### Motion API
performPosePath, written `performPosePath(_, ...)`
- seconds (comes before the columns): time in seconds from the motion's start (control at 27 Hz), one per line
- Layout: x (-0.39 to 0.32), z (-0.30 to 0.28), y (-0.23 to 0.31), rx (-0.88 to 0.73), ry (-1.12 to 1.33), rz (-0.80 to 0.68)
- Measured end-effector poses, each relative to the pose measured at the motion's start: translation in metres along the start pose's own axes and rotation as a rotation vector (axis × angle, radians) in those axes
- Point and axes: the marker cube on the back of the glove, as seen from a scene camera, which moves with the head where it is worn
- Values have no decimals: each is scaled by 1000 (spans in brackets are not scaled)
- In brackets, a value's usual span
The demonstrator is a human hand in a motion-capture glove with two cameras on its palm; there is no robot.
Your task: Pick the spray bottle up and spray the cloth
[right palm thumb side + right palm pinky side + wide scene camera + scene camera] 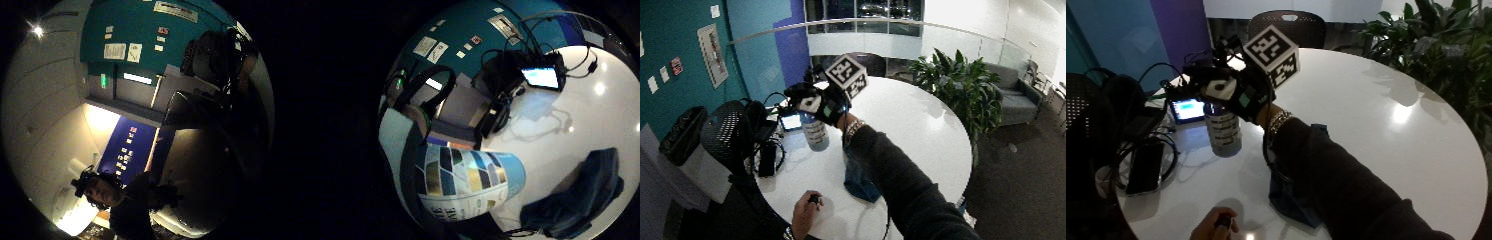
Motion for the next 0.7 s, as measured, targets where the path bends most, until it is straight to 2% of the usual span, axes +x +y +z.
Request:
performPosePath(0.3, 55, 27, 8, 58, 18, 26)
performPosePath(0.7, 48, 12, 2, 123, 65, 4)
